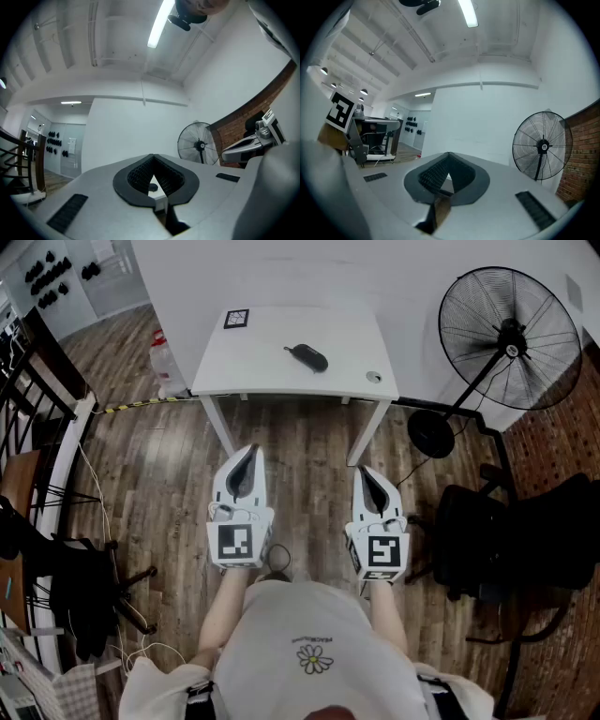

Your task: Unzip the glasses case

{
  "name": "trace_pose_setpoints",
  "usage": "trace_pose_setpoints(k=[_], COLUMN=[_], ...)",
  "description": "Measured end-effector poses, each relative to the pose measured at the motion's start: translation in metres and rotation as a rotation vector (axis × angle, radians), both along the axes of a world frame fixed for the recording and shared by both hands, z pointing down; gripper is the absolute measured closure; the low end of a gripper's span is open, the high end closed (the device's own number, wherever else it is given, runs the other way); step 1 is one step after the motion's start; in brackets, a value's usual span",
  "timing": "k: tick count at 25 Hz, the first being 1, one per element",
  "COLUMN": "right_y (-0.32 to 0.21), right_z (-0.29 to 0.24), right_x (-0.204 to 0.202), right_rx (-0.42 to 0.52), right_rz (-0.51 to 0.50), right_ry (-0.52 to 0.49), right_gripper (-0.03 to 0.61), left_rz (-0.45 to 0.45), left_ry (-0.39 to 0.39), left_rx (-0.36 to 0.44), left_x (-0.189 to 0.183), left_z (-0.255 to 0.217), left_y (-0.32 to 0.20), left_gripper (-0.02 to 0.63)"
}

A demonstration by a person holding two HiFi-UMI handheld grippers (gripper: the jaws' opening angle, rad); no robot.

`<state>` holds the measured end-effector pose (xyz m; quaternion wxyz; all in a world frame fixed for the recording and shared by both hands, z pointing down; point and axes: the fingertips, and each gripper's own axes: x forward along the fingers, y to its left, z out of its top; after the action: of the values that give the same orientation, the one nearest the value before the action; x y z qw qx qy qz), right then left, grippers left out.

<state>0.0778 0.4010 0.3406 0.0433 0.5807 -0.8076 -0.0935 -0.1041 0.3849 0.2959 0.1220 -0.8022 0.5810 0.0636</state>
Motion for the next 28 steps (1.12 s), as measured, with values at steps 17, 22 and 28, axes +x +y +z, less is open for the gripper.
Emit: trace_pose_setpoints(k=[17,22,28], right_y=[0.004,0.000,-0.008], right_z=[0.010,0.024,0.026], right_x=[0.007,0.005,0.006], right_rx=[-0.038,-0.074,-0.095], right_rz=[-0.019,-0.036,-0.054], right_ry=[-0.069,-0.058,-0.017], right_gripper=[0.572,0.572,0.572], left_rz=[0.026,-0.002,0.001], left_ry=[-0.028,-0.009,-0.024], left_rx=[-0.052,-0.082,-0.050], left_x=[0.002,-0.006,-0.006], left_z=[0.014,0.021,0.013], left_y=[0.002,-0.008,-0.034], left_gripper=[0.601,0.603,0.601])
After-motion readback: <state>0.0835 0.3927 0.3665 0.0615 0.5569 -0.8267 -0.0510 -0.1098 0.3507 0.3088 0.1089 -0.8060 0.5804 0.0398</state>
